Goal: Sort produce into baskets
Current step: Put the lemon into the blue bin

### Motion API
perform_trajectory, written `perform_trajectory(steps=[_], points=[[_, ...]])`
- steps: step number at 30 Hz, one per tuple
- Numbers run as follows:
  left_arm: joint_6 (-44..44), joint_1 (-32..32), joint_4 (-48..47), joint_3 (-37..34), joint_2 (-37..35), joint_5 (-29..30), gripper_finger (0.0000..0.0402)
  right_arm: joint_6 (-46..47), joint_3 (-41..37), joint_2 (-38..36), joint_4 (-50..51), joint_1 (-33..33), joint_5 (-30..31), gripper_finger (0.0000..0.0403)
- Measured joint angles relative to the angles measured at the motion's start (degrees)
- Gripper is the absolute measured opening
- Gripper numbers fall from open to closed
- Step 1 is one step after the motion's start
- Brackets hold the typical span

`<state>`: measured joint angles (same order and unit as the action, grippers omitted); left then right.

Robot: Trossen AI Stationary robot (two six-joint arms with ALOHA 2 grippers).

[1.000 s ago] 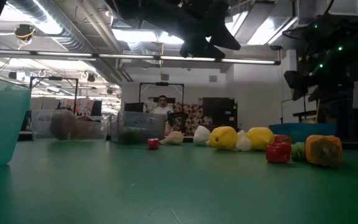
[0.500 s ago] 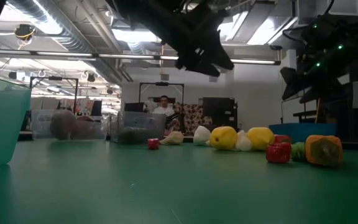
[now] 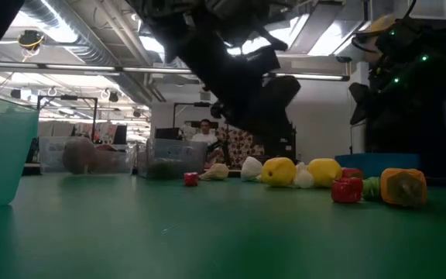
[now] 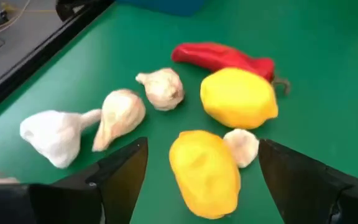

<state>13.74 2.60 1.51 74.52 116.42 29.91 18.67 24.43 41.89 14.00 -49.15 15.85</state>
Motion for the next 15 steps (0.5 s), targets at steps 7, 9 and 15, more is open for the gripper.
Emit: perform_trajectory(steps=[7,9,15], points=[[-0.2,-0.1,3.9,0.0,4.1,0.8,0.0300,-1.1,0.0,0.0,1.4,0.0,-0.6,0.0298],[0.4,-0.1,4.4,0.0,5.3,0.9,0.0300,-1.2,0.0,0.0,1.6,0.0,-0.7,0.0298],[1.8,-0.1,3.5,0.0,7.1,0.8,0.0297,-1.4,0.0,0.0,1.7,0.0,-1.2,0.0298]])
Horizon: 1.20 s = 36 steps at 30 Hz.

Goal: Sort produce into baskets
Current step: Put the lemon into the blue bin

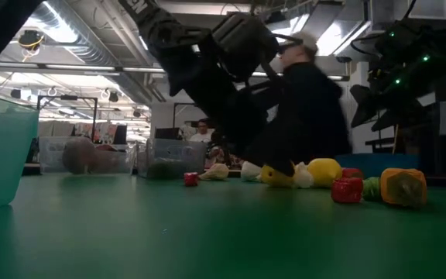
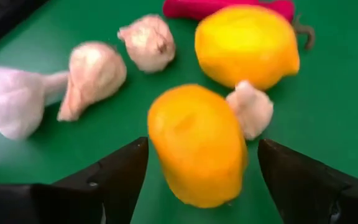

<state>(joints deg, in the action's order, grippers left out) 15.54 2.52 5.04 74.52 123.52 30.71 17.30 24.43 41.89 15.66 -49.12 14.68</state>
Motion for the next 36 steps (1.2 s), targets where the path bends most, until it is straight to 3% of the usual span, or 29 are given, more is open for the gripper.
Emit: perform_trajectory(steps=[12,18,25,33,36], points=[[1.2,-0.3,0.1,0.0,0.7,-0.2,0.0208,0.0,0.0,0.0,0.0,0.0,-0.8,0.0298],[0.8,0.1,0.4,0.0,-0.4,-0.2,0.0188,-0.1,0.0,0.0,-2.7,0.0,-7.6,0.0298],[-4.5,0.3,1.8,0.0,-7.6,-0.2,0.0198,0.0,0.0,-0.8,-14.3,0.0,-26.2,0.0298],[-14.9,0.5,7.5,0.0,-17.3,0.0,0.0196,0.8,0.1,-5.3,-37.4,0.8,-62.1,0.0298],[-18.0,0.5,11.9,-0.4,-19.7,0.1,0.0201,2.1,0.1,-8.1,-45.0,4.4,-66.8,0.0298]])
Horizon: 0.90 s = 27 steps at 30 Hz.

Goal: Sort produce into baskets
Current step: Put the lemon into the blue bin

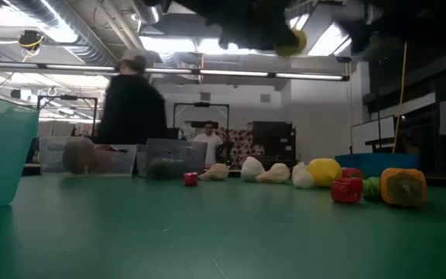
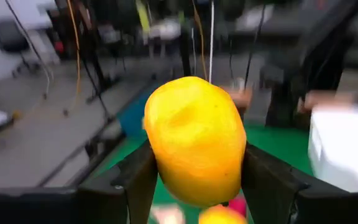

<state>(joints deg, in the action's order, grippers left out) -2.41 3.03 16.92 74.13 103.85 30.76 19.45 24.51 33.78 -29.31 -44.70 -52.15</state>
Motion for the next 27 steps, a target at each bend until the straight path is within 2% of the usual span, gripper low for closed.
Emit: perform_trajectory(steps=[3,9,16,24,27], points=[[-2.6,0.0,9.9,-2.1,-1.2,-1.0,0.0204,-0.7,0.0,-3.2,-3.2,4.6,3.3,0.0298],[-5.4,-0.4,23.2,-4.2,-1.0,-10.8,0.0205,-5.1,0.0,-5.6,-1.8,13.7,13.9,0.0298],[-7.3,-0.4,24.8,-4.4,-0.9,-14.0,0.0206,-12.0,0.0,1.3,-1.1,22.5,22.0,0.0298],[-9.6,-0.4,25.8,-4.3,-0.9,-14.1,0.0206,-17.8,3.2,10.5,-5.4,28.8,24.2,0.0304],[-9.6,-0.4,25.8,-4.3,-0.8,-14.1,0.0206,-20.1,4.8,12.7,-5.4,30.1,27.6,0.0316]])
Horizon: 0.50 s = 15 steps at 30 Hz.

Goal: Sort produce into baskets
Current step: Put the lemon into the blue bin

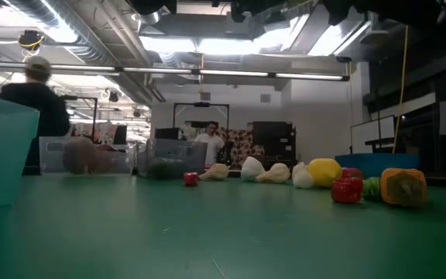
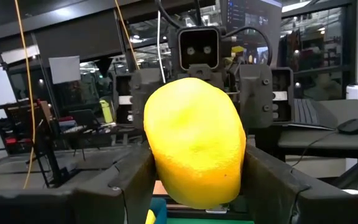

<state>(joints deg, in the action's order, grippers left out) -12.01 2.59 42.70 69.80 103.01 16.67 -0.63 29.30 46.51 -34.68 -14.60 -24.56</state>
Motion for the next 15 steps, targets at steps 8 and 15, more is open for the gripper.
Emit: perform_trajectory(steps=[8,15], points=[[0.0,0.0,0.0,0.0,0.0,0.0,0.0206,-1.4,1.1,3.5,0.5,1.1,2.1,0.0359],[-0.1,0.0,0.0,0.0,0.0,0.0,0.0206,-1.8,1.1,4.1,0.0,1.1,2.1,0.0359]])
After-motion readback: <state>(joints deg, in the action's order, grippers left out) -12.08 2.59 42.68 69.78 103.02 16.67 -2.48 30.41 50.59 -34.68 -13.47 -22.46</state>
